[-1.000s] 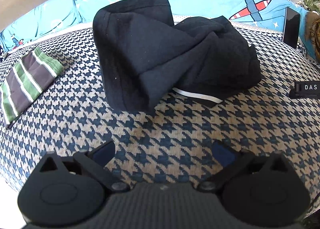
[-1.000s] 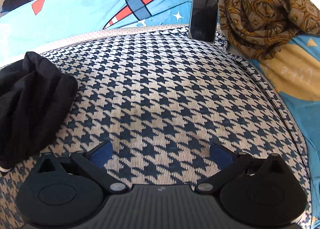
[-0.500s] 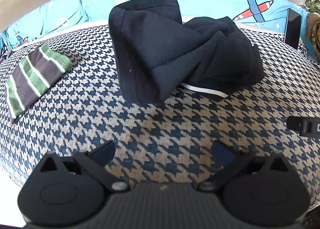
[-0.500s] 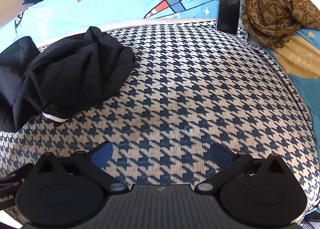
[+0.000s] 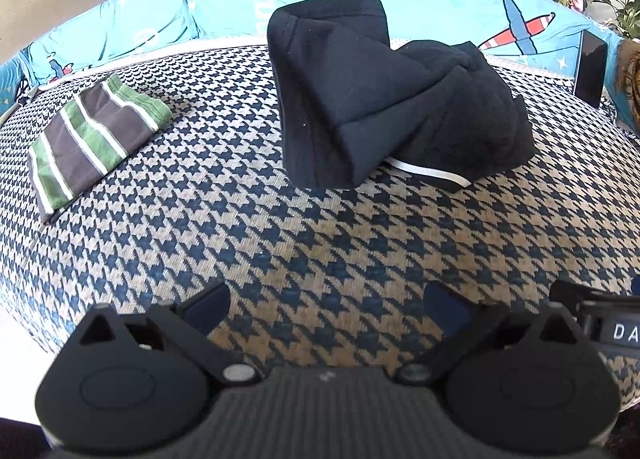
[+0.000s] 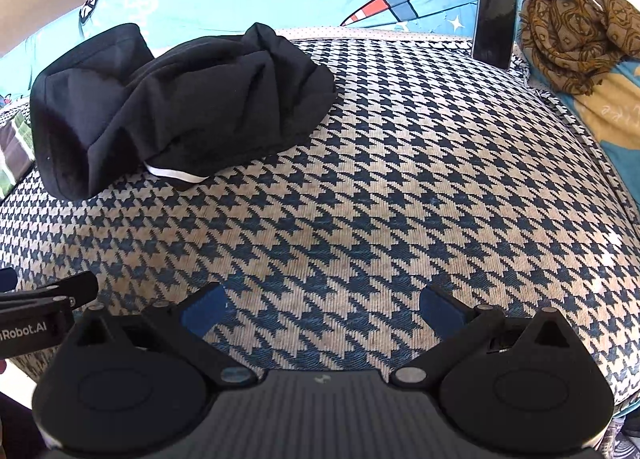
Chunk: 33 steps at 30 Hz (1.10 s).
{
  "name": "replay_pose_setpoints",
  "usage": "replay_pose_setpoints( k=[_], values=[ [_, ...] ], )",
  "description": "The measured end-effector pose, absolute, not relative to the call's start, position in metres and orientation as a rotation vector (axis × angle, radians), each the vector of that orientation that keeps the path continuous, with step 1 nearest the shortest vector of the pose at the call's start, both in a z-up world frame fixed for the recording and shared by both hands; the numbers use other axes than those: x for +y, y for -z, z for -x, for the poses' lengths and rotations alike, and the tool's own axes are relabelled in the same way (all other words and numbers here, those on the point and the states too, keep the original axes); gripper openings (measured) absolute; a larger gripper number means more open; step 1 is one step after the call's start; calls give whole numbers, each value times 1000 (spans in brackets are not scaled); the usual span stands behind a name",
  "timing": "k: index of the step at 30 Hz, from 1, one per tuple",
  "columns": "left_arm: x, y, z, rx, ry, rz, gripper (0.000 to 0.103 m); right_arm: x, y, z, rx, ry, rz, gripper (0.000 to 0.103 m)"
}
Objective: Fold clothes
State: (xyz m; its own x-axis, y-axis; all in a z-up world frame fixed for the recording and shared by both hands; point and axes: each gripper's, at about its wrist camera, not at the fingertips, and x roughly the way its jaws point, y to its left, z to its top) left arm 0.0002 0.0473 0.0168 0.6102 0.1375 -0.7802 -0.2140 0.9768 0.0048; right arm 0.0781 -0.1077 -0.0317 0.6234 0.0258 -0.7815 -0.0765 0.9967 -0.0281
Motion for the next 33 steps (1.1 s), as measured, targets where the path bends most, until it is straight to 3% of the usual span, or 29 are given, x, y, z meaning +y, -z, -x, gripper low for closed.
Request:
replay_pose_setpoints(
  k=[33],
  values=[
    [54,-17,40,873,-174,69,103,-94,35,-39,913,-120,10,103]
  ],
)
